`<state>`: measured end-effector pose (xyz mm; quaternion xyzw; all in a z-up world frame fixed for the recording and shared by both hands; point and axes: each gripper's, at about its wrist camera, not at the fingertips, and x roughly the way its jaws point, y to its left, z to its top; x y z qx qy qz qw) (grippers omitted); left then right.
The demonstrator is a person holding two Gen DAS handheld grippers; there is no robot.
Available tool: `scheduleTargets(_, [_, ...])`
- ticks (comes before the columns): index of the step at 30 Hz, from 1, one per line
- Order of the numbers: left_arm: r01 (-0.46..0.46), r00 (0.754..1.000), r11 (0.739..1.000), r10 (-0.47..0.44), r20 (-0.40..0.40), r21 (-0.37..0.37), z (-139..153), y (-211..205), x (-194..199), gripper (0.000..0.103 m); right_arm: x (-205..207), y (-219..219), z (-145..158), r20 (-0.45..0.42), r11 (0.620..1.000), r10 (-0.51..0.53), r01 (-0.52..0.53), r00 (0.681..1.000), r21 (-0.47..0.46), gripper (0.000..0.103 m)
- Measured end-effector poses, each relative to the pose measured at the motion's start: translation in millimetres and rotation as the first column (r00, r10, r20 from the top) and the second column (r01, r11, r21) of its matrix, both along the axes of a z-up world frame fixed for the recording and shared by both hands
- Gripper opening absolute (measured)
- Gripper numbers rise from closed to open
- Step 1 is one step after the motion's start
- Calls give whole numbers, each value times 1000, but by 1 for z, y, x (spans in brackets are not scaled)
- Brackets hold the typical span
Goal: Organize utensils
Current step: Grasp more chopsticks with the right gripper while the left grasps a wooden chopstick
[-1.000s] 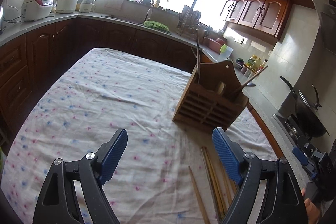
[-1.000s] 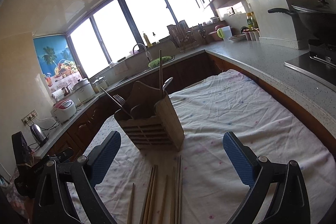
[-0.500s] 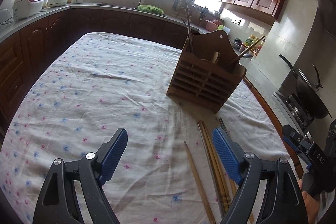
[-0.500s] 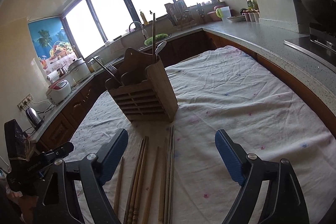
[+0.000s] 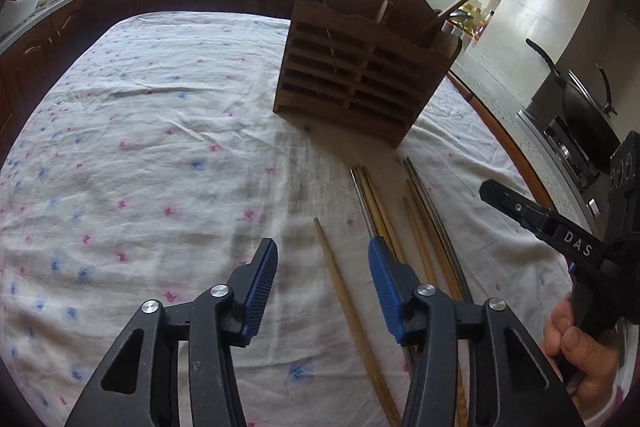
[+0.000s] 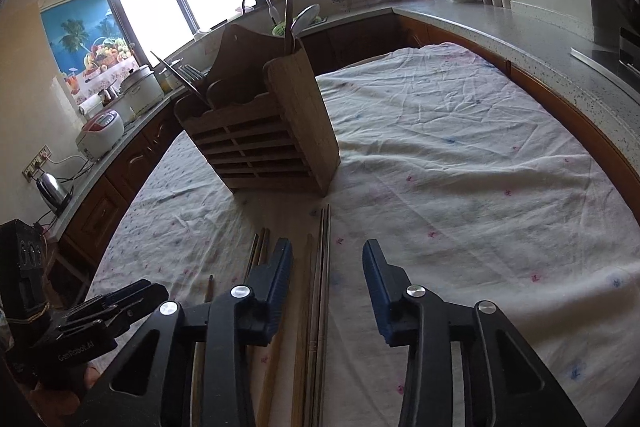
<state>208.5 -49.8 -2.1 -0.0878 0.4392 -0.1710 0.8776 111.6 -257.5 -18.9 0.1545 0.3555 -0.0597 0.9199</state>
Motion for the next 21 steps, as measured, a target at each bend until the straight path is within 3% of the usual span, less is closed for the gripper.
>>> scheduleTargets(5, [27, 999, 999, -26, -43, 27, -10, -13, 12, 34, 24, 1, -12, -63, 999, 32, -33, 997, -21, 23])
scheduleTargets(12, [45, 995, 998, -41, -87, 53, -22, -22, 24, 28, 58, 2, -30, -148, 995, 63, -74, 987, -67, 14])
scheduleTargets(19, [66, 997, 992, -60, -56, 109, -24, -34, 27, 27, 81, 6, -44, -207, 987, 71, -99, 976, -130, 10])
scheduleTargets(21, [64, 997, 988, -59, -40, 139, -24, -38, 27, 16, 86, 11, -45, -219, 979, 83, -120, 972, -163, 10])
